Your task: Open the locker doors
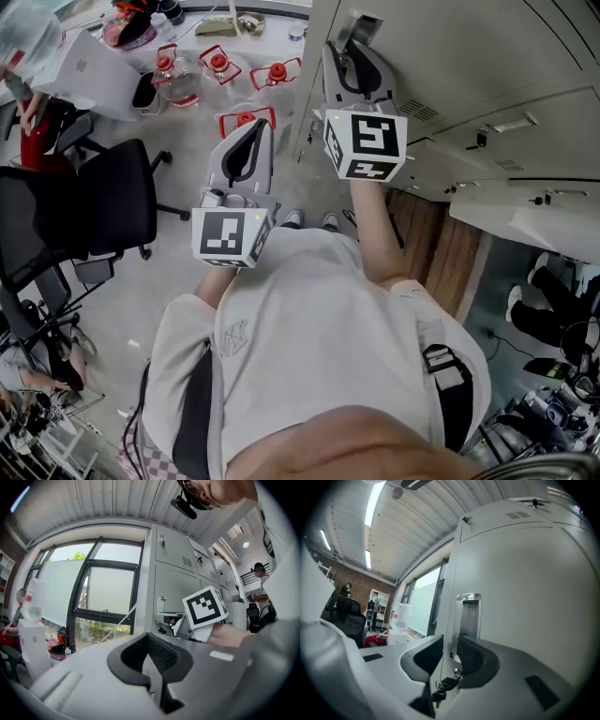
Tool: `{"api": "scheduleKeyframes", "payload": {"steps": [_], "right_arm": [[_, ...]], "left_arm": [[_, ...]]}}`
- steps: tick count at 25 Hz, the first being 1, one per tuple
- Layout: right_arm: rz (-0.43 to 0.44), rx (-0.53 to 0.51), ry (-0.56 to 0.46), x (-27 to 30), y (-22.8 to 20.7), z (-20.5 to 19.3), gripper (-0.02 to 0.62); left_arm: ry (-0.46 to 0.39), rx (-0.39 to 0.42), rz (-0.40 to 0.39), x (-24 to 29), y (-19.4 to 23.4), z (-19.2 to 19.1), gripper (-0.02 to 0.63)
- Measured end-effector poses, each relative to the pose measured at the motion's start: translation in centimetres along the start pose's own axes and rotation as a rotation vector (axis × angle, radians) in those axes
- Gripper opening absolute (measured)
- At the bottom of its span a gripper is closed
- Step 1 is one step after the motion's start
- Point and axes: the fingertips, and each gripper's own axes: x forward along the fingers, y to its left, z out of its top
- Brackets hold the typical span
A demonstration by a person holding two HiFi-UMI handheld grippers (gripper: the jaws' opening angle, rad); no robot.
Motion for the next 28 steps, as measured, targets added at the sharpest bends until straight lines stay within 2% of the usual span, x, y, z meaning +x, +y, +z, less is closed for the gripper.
{"api": "scheduleKeyframes", "payload": {"steps": [11, 21, 28], "right_arm": [[0.064, 0.04, -0.07, -3.0, 1.8, 0.5, 0.071], [0.22, 0.08, -0.122, -11.3, 3.9, 1.1, 0.071], [0.407, 0.099, -0.15, -18.3, 3.7, 1.3, 0.071]], "left_arm": [[0.008, 0.0, -0.035, -1.1, -0.7, -0.5, 0.002], [-0.004, 0.026, -0.138, -2.4, -7.0, -0.2, 0.002], [-0.011, 0.022, -0.169, -4.0, -12.9, 0.2, 0.002]]}}
